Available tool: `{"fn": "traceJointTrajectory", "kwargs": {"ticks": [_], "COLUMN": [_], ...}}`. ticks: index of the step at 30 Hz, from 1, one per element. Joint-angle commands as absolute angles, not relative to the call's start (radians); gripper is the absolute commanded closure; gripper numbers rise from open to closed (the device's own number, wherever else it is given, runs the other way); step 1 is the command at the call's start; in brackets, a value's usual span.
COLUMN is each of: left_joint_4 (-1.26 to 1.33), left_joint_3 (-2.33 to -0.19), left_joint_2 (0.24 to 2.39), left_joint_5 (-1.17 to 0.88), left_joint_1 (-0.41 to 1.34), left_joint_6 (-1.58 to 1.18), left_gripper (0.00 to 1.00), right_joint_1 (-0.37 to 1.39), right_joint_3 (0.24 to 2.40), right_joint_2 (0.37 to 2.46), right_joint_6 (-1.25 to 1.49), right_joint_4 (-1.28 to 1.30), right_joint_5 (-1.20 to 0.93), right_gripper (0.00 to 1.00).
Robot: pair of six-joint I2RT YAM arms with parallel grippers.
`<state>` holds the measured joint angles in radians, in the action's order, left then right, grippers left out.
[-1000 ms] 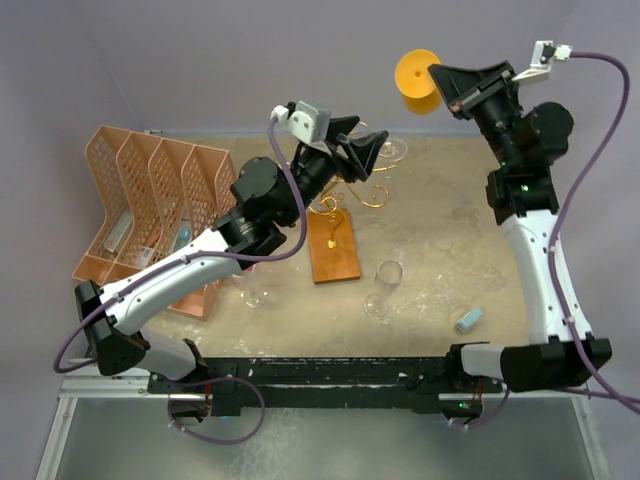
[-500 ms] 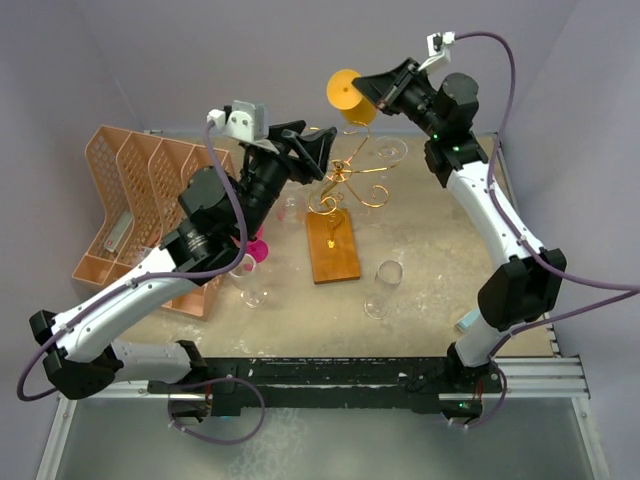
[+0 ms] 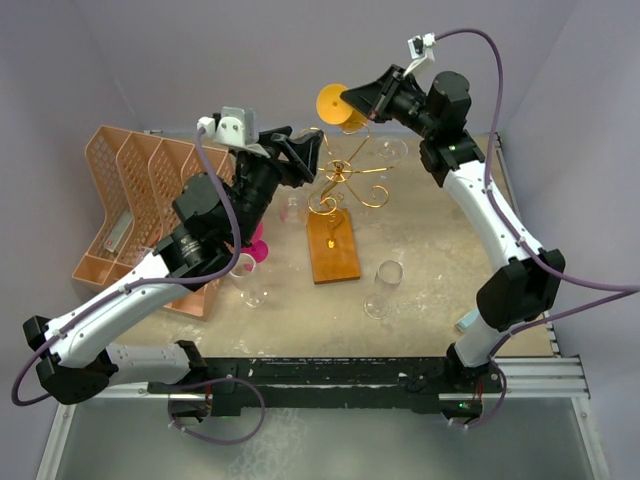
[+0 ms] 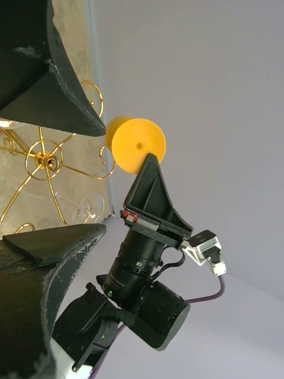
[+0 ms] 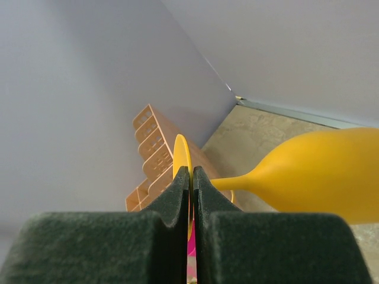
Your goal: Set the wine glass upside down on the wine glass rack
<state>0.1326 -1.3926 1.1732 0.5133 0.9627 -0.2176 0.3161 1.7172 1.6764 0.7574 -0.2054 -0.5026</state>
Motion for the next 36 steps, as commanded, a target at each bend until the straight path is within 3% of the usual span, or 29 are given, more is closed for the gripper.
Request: {"fn": "traceJointTrajectory", "kwargs": {"ticks": [1, 12, 36], "left_joint_4": [0.136, 0.096, 0.117], "left_joint_3": [-1.395, -1.401, -1.413], "left_joint_2": [1.150, 1.150, 1.216], "left_joint_5": [0.580, 0.606, 0.874], "left_joint_1": [0.960, 0.959, 0.958], "left_joint_6": [-0.242, -0.256, -0.337], "left_gripper": [0.42, 0.41, 0.41], "right_joint_1": [0.330, 0.348, 0.350], "right_joint_3": [1.775, 1.844, 1.777], "right_joint_2": [1.667, 1.747, 1.659], "right_joint_6": [0.704, 0.667, 0.711], "right_joint_4": [-0.169, -0.090, -0.050], "right_joint_5": [-0.572, -0.575, -0.559], "right_gripper": [1.00, 1.00, 0.97]}}
